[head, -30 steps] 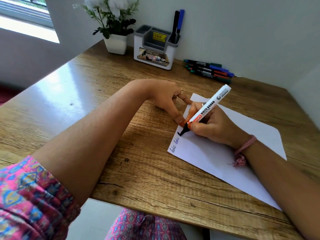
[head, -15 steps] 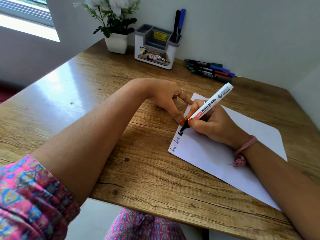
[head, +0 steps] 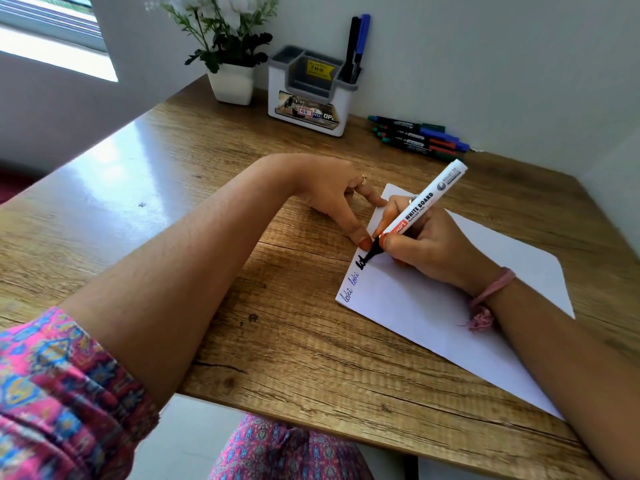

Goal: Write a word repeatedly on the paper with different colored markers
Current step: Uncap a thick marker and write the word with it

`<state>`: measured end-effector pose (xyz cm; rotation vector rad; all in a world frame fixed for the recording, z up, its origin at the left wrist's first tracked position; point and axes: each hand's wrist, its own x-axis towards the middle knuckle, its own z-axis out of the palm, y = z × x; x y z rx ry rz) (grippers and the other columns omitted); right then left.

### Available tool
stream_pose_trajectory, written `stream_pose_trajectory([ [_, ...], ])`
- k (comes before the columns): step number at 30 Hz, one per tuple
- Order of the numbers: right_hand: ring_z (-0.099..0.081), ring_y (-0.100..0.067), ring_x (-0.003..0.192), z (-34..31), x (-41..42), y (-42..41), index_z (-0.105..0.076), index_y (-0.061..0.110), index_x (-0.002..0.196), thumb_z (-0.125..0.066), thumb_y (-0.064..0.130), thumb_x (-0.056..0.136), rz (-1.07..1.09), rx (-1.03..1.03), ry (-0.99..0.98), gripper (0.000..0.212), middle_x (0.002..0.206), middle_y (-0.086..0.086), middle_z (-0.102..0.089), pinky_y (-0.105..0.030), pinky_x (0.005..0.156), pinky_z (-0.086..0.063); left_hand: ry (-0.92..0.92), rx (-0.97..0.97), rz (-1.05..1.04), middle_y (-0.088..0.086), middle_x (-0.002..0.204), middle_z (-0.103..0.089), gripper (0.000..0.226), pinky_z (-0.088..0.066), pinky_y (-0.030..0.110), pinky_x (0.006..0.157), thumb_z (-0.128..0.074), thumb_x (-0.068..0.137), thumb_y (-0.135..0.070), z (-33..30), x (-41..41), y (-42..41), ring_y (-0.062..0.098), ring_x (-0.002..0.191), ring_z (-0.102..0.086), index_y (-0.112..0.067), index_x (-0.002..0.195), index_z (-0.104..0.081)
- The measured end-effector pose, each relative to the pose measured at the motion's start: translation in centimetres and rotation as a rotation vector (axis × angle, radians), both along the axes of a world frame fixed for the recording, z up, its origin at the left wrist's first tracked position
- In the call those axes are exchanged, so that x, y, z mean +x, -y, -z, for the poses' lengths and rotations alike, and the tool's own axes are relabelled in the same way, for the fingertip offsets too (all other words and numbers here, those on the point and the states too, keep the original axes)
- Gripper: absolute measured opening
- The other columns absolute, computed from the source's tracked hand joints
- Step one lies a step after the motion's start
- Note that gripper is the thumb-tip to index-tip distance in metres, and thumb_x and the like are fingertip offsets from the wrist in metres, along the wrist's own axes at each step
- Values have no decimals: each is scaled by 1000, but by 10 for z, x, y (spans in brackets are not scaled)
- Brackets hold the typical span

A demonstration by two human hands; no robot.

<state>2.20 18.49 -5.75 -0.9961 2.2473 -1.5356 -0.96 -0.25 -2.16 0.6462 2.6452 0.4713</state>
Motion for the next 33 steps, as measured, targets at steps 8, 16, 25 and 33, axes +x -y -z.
stream_pose_trajectory([
  [8,-59,-4,51,-3,3,1,-54,12,69,-65,15,66,20,10,-7,12,58,10,-63,-13,48,-45,4,-2,-9,-15,71,-40,77,-30,22,60,-71,66,-56,0,0,-1,6,66,-41,-42,136,-41],
  [16,-60,0,52,-4,5,4,-52,12,68,-58,4,69,58,17,-11,10,55,15,-62,-12,49,-45,9,1,-7,-12,72,-43,76,-29,23,59,-71,68,-55,1,0,1,6,66,-42,-41,136,-41],
  [25,-60,-2,53,-3,4,4,-54,11,70,-65,23,65,64,1,-19,17,56,13,-61,-13,50,-45,16,-6,9,-10,73,-46,73,-29,24,60,-70,67,-57,2,-2,2,6,67,-43,-43,134,-43],
  [33,-52,-5,45,-3,2,2,-53,11,70,-62,16,69,94,-20,-13,11,50,7,-56,-17,45,-44,82,104,-63,-8,80,-53,79,-37,25,67,-73,74,-44,3,-3,3,8,73,-50,-34,140,-32],
])
